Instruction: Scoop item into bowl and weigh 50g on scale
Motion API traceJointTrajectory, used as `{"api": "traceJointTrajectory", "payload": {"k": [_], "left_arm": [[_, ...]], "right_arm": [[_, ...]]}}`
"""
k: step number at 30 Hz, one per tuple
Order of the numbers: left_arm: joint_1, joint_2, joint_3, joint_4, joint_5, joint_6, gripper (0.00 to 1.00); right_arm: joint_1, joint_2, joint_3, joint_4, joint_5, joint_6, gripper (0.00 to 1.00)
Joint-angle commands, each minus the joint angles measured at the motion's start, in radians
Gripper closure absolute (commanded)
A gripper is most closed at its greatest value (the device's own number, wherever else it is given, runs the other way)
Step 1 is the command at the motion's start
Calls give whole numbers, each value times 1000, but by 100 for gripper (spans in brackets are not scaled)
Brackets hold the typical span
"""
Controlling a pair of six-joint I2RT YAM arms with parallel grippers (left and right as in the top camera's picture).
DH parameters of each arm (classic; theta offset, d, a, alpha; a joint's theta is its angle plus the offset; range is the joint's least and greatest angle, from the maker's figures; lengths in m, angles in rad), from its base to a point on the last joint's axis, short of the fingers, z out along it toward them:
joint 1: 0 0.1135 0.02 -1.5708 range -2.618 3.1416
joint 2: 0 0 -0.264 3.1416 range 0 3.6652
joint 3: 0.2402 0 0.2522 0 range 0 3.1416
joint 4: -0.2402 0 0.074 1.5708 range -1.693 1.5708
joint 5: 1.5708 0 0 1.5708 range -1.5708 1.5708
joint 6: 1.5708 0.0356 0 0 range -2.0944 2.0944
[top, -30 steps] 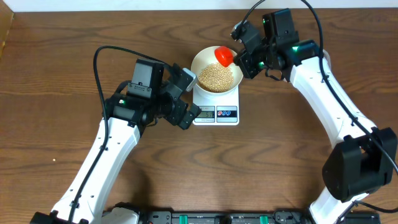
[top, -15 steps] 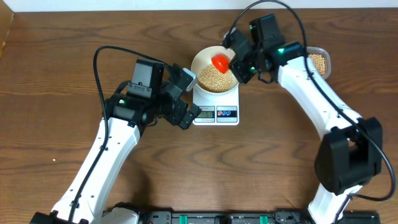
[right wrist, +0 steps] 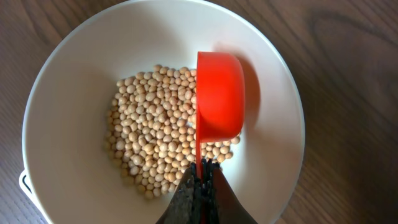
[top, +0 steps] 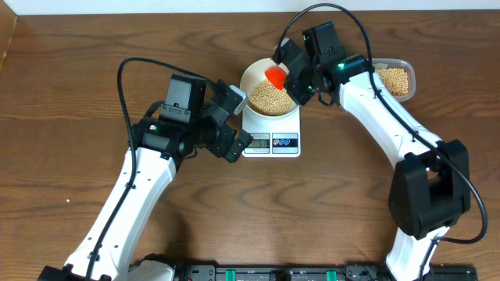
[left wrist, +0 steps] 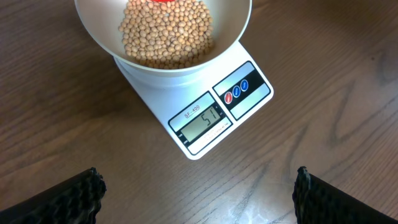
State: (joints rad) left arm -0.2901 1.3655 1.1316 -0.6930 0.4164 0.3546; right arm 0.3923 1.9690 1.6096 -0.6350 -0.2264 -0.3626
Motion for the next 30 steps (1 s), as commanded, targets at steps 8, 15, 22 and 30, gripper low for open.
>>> {"api": "traceJointTrajectory", "payload": {"k": [8,15,22,30], "left_arm": [[1,0,2,-3,2,-5,1],[1,0,2,-3,2,-5,1],[1,0,2,-3,2,-5,1],[1,0,2,-3,2,-5,2]], "right_arm": [[18,13,13,-15,10,-12,99],[40,13,13,-34,10,-13,99],[46,13,13,-39,6,-12,99],[49,13,13,-39,-39,-1,99]]}}
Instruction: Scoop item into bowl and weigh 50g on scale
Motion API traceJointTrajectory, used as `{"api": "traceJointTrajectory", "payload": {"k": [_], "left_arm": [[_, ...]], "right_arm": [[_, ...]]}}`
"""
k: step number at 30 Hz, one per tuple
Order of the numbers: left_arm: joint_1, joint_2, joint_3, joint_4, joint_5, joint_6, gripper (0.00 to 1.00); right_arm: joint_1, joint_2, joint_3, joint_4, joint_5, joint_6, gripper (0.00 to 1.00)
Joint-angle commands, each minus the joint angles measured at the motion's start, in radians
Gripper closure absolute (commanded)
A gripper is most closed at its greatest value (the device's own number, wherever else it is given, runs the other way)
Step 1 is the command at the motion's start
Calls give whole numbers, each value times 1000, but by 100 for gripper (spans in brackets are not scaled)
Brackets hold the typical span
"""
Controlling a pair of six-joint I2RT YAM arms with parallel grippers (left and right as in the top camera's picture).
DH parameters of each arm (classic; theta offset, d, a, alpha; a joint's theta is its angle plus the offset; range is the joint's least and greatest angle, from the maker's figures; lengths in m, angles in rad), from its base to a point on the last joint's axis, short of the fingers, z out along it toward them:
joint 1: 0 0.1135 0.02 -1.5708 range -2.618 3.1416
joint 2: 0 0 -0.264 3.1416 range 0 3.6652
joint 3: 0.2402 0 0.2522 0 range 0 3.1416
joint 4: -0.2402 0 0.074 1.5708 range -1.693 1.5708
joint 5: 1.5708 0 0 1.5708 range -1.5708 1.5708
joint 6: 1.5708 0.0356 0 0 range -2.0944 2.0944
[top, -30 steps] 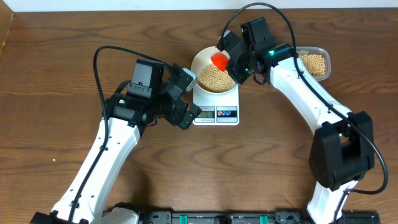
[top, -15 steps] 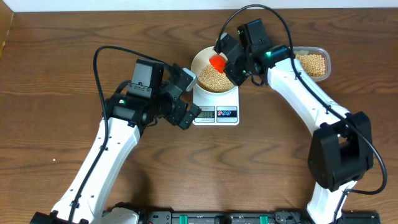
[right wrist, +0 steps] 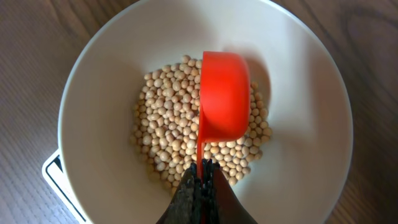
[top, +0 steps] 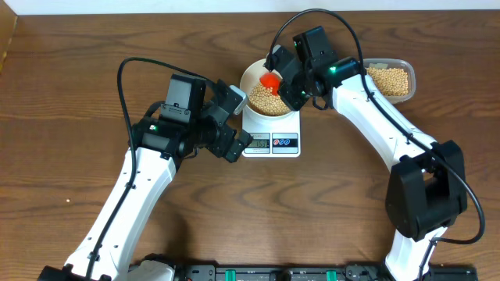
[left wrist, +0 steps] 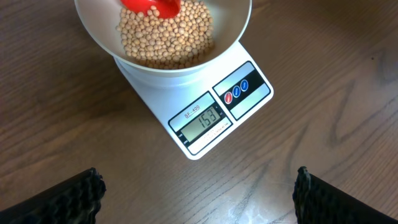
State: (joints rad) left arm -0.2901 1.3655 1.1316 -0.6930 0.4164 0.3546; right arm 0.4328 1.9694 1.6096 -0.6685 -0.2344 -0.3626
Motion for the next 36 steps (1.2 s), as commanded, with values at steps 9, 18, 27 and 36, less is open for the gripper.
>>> {"api": "traceJointTrajectory", "payload": {"k": [9,18,27,36], "left_arm": [[1,0,2,-3,2,-5,1],[1,0,2,-3,2,-5,1],[1,0,2,-3,2,-5,1],[1,0,2,-3,2,-5,1]], "right_arm": [[-11,12,14,-3,-33,41,99],[-74,11,27,3,-188,110,99],[-134,11,92,-9,-322,150,99],[-153,-23,144,-52,-387,149,99]]}}
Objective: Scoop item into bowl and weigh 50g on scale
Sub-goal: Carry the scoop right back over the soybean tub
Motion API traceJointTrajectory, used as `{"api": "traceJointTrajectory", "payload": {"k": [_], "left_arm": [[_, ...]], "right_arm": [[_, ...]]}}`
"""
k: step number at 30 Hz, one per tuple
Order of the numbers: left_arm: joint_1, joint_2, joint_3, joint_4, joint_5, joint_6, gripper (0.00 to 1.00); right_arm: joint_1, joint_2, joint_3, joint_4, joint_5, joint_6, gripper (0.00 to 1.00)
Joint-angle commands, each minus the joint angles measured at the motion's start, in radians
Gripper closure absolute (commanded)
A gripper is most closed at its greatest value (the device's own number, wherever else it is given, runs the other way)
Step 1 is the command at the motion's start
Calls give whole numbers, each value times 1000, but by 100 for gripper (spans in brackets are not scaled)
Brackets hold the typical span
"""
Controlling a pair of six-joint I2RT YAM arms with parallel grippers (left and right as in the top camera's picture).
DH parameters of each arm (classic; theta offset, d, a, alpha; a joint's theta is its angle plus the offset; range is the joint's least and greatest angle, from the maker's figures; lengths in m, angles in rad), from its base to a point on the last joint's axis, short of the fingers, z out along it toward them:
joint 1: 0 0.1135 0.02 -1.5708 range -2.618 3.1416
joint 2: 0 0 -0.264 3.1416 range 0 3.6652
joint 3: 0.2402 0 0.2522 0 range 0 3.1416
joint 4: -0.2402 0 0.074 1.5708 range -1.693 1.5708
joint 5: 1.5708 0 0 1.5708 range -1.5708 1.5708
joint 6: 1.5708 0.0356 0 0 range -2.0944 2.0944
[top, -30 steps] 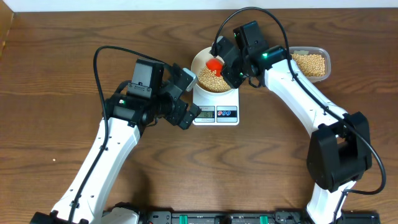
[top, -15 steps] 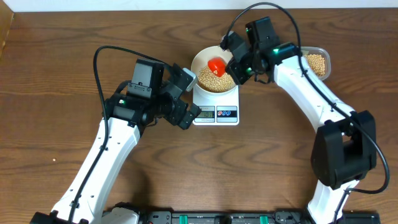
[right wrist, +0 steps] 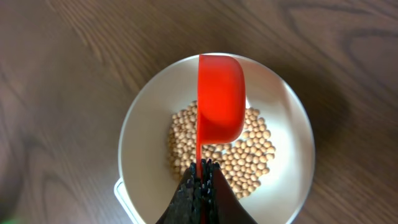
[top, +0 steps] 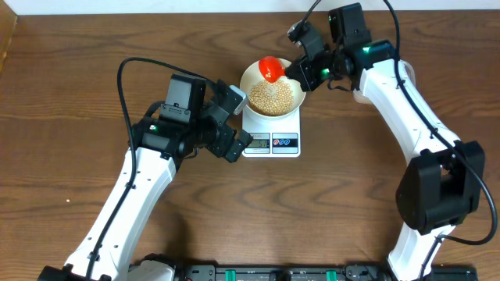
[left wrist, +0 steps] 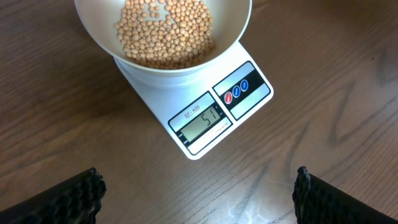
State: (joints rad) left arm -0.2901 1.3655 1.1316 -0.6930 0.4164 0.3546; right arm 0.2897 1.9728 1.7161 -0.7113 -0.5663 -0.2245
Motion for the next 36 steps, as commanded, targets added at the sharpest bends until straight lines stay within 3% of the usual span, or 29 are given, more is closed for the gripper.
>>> {"api": "traceJointTrajectory", "payload": {"k": [1,25,36], "left_arm": [[1,0,2,-3,2,-5,1],[1,0,2,-3,2,-5,1],[1,0,2,-3,2,-5,1]], "right_arm": [[-11,-34,40,-12,-55,11,99],[-96,-110,40,-101,-224,76,99],[-287,-111,40,-145,-440,126,99]]}}
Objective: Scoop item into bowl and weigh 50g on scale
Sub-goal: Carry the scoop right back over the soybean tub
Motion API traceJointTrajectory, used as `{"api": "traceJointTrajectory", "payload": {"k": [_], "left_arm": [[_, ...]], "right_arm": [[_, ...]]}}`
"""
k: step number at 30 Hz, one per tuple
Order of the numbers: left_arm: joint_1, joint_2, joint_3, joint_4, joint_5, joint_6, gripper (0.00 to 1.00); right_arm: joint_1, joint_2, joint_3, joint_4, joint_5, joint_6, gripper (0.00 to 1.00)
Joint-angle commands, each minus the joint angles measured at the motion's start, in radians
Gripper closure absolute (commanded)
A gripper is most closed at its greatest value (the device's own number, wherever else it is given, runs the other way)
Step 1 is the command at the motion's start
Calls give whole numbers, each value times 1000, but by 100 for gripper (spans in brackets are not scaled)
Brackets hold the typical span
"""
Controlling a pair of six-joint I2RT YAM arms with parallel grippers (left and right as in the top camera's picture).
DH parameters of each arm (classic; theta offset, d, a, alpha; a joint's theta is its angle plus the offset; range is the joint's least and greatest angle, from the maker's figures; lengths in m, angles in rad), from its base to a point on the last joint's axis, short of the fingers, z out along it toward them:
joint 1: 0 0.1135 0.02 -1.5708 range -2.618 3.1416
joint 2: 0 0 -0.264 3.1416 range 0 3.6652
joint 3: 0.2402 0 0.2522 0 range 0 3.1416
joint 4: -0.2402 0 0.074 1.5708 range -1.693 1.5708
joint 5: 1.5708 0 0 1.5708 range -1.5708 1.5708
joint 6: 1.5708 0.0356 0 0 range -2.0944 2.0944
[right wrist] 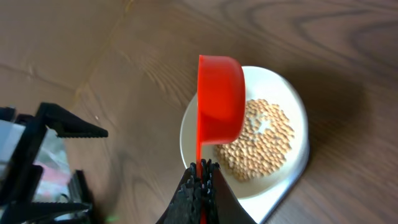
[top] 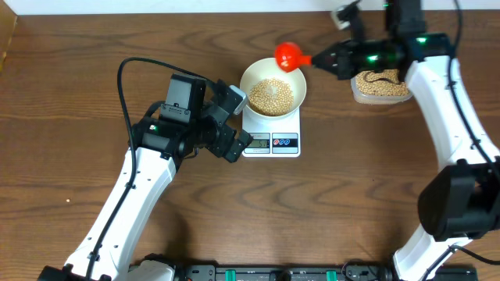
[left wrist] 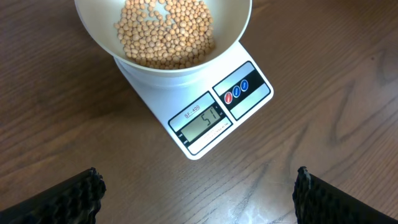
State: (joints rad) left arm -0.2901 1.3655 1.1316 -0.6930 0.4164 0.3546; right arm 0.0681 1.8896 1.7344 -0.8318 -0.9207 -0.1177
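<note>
A white bowl (top: pixel 272 81) of soybeans (left wrist: pixel 165 31) sits on the white scale (top: pixel 272 140), whose display (left wrist: pixel 203 122) reads 51. My right gripper (top: pixel 328 59) is shut on the handle of the red scoop (top: pixel 288 56), held in the air beyond the bowl's far right rim; the scoop (right wrist: pixel 219 101) shows its underside in the right wrist view. My left gripper (left wrist: pixel 198 190) is open, hovering low over the table just in front of the scale, nothing between its fingers (left wrist: pixel 78 194).
A clear tub of soybeans (top: pixel 381 84) stands at the back right, under my right arm. Bare wooden table (top: pixel 328 211) lies in front of the scale. The left arm (top: pixel 141 187) stretches from the front left toward the scale.
My right gripper has moved right and away from the bowl with the scoop, now past the bowl's rim, near the tub. The scale still reads 51. The left arm has not moved.
The scoop was held tilted over the bowl with the scale at 51. Then it was down among the beans and the display read 153. Then it was lifted above the bowl, reading 51 again, and now it is held beyond the bowl's rim.
</note>
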Motion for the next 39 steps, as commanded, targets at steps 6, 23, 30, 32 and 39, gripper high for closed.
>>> {"api": "traceJointTrajectory", "payload": {"k": [6,23,30,32,39], "left_arm": [[1,0,2,-3,2,-5,1],[1,0,2,-3,2,-5,1],[1,0,2,-3,2,-5,1],[1,0,2,-3,2,-5,1],[1,0,2,-3,2,-5,1]], "right_arm": [[-234,-27,22,-121,7,-31,99],[-218,-27,22,-183,757,-63,99],[-82,-29,22,-185,1092,-82,99],[-41,-33,22,-180,1181,-82,99],[38,-36,22,-187,1315,-101,99]]}}
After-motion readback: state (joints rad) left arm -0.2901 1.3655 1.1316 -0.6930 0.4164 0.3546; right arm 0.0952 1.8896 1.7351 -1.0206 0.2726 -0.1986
